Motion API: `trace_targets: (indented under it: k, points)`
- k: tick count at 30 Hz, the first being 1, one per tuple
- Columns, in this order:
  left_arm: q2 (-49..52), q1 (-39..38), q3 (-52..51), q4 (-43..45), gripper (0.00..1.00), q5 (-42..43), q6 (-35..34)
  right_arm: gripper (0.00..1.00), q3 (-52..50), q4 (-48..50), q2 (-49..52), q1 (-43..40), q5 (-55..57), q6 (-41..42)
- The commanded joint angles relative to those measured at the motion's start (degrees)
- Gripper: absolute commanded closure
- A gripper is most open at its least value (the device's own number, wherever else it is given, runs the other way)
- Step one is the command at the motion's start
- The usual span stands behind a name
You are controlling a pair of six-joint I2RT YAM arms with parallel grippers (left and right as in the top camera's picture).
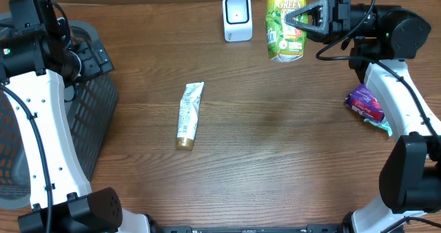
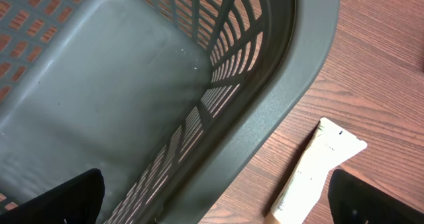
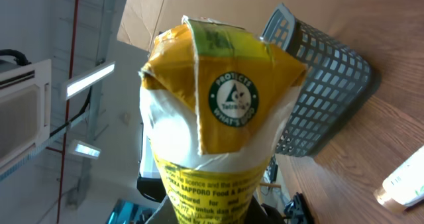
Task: Scan the item barcode
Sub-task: 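Lift the yellow pouch and carry it toward the scanner, then hold the yellow pouch in front of the scanner window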
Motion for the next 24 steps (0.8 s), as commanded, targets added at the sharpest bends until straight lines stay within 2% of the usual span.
trace_targets:
  k: [1, 5, 8, 9, 12, 17, 24]
  points:
    - [0.20, 0.24, 0.44, 0.04, 0.00, 0.26, -0.57, 0.97, 1.66, 0.39, -2.40, -0.04, 3.67, 8.00]
    - [0.20, 0.24, 0.44, 0.02, 0.01, 0.26, -0.57, 0.96, 1.66, 0.83, -2.40, -0.02, 2.99, 6.36]
    - [0.20, 0.24, 0.44, 0.04, 0.01, 0.26, -0.57, 0.96, 1.79, -2.73, -2.40, 0.66, -0.35, -0.15]
    - [0.20, 0.24, 0.44, 0.04, 0.00, 0.26, -0.55, 0.96, 1.81, -5.25, -2.40, 1.05, -1.38, -3.17]
    - [0.20, 0.24, 0.44, 0.04, 0.01, 0.26, -0.55, 0.96, 2.10, -17.53, -2.34, 3.23, -5.53, -19.69]
    - [0.20, 0.24, 0.44, 0.04, 0.01, 0.26, -0.57, 0.96, 2.10, -27.10, -2.05, 6.08, -6.54, -36.72]
    - [0.20, 0.24, 0.44, 0.02, 0.00, 0.26, -0.57, 0.96, 2.10, -29.44, 1.16, 13.18, -3.61, -40.52]
